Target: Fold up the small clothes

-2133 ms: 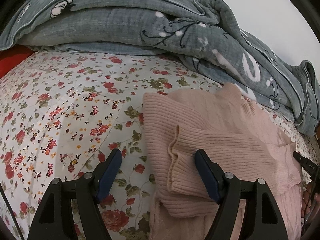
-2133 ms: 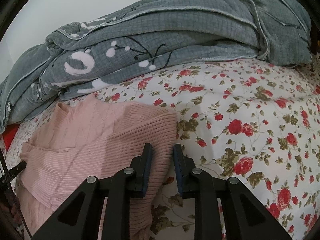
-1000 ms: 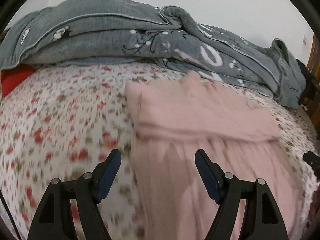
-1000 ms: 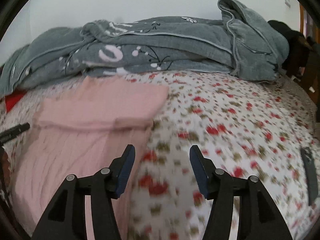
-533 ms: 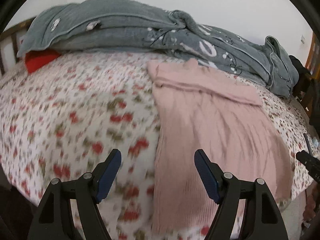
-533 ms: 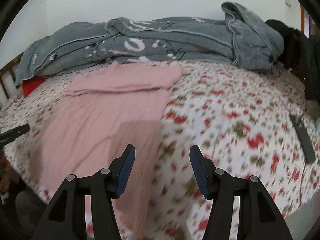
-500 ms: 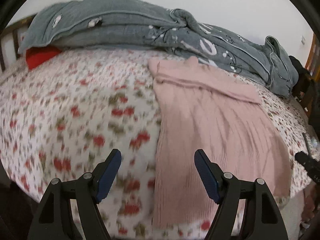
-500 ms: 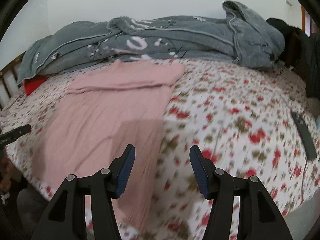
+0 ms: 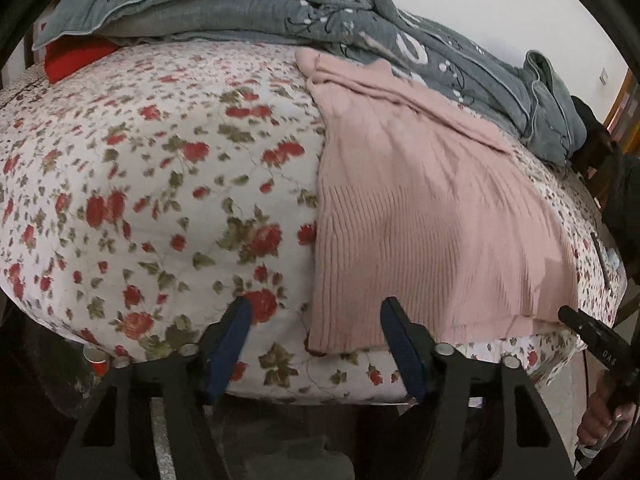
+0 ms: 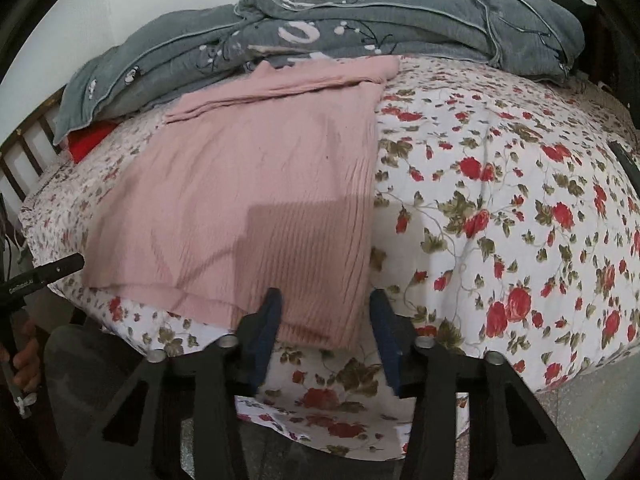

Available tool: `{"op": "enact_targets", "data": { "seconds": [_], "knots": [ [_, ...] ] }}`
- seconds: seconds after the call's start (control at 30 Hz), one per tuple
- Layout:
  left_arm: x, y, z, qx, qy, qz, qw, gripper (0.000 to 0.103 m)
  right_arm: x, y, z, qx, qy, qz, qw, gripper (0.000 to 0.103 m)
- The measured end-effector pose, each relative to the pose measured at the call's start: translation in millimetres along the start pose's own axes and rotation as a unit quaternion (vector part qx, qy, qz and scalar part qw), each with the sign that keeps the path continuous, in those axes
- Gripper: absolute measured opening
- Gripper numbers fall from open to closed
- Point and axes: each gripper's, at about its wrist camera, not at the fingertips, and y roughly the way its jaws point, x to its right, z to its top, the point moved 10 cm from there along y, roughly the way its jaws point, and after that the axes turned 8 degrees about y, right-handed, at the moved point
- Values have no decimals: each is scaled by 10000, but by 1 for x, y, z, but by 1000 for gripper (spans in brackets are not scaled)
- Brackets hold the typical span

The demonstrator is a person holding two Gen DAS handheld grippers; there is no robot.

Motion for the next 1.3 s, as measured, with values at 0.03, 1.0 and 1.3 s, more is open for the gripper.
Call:
{"op": "enact_targets", "data": {
  "seconds": [0.03, 1.0, 1.3],
  "knots": [
    [1, 3, -2, -40, -23, -44, 10000, 53, 0, 0, 0, -1, 4, 1, 10000, 35],
    [12, -37, 22, 447, -360, -648, 9962, 7, -15, -25, 13, 59, 296, 567, 9979, 4],
    [14, -66, 56, 772, -385, -627, 9943, 7, -16, -53, 39, 199, 596, 895, 9940, 4]
  ]
}}
